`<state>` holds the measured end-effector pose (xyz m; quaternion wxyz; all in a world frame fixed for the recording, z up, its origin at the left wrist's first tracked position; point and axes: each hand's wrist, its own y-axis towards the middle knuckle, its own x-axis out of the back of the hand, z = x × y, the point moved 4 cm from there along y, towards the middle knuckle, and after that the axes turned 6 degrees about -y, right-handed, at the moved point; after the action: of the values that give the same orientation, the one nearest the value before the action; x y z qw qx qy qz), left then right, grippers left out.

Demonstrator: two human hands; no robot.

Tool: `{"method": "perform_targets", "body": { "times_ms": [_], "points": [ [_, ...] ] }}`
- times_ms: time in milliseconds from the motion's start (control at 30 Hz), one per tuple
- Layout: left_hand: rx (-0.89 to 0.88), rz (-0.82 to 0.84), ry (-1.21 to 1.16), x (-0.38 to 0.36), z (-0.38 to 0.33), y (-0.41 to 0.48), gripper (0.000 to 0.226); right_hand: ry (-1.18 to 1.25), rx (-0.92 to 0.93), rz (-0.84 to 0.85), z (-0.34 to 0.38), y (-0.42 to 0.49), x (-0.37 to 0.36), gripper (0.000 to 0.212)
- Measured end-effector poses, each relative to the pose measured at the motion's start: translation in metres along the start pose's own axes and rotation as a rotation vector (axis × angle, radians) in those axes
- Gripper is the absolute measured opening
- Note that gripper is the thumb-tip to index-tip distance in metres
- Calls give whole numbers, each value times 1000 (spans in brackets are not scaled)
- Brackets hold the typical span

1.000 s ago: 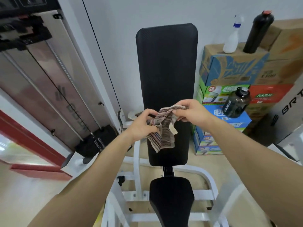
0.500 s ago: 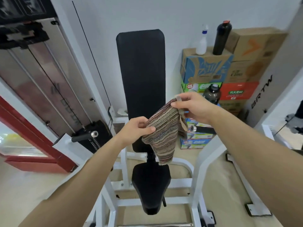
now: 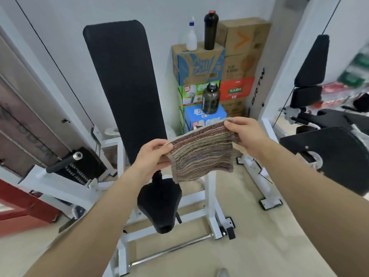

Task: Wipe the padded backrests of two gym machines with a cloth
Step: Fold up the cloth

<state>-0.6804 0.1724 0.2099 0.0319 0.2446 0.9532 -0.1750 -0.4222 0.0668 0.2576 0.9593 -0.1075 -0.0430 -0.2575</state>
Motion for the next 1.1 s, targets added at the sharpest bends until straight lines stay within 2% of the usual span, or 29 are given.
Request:
{"method": "perform_targets", "body": {
  "times_ms": [100, 233, 333, 400, 500, 567, 700, 867, 933, 1000, 1067, 1100],
  "points": [
    [35, 5, 0, -46, 8, -7, 19, 27, -42, -38, -24, -21, 16, 6],
    [28, 57, 43, -121, 17, -14, 22, 15, -39, -64, -49, -39, 33, 26],
    [7, 97, 87, -170, 23, -15, 8, -38, 13, -43, -62, -42, 57, 24],
    [30, 126, 68, -199, 26, -13, 8, -36, 37, -9, -68, -40, 81, 14],
    [51, 172, 59, -240, 32, -8, 19, -25, 54, 33, -78, -36, 125, 12],
    [36, 178, 93, -271, 38, -3, 16, -26, 60, 56, -82, -33, 157, 9],
    [-40, 122, 147, -340, 50, 7, 6, -15, 73, 118, -92, -29, 217, 15],
    [-107, 106, 150, -416, 58, 18, 7, 9, 88, 203, -97, -23, 287, 21],
    [-118, 111, 171, -438, 61, 25, 6, -50, 120, 177, -102, -17, 308, 25],
    [-189, 107, 266, -455, 64, 37, 11, -100, 122, 105, -107, -6, 329, 19],
    [-307, 102, 449, -464, 68, 55, 20, -94, 81, 104, -108, 6, 350, 16],
    [-311, 128, 517, -466, 72, 64, 27, -83, 53, 120, -109, 13, 359, 16]
  ]
}}
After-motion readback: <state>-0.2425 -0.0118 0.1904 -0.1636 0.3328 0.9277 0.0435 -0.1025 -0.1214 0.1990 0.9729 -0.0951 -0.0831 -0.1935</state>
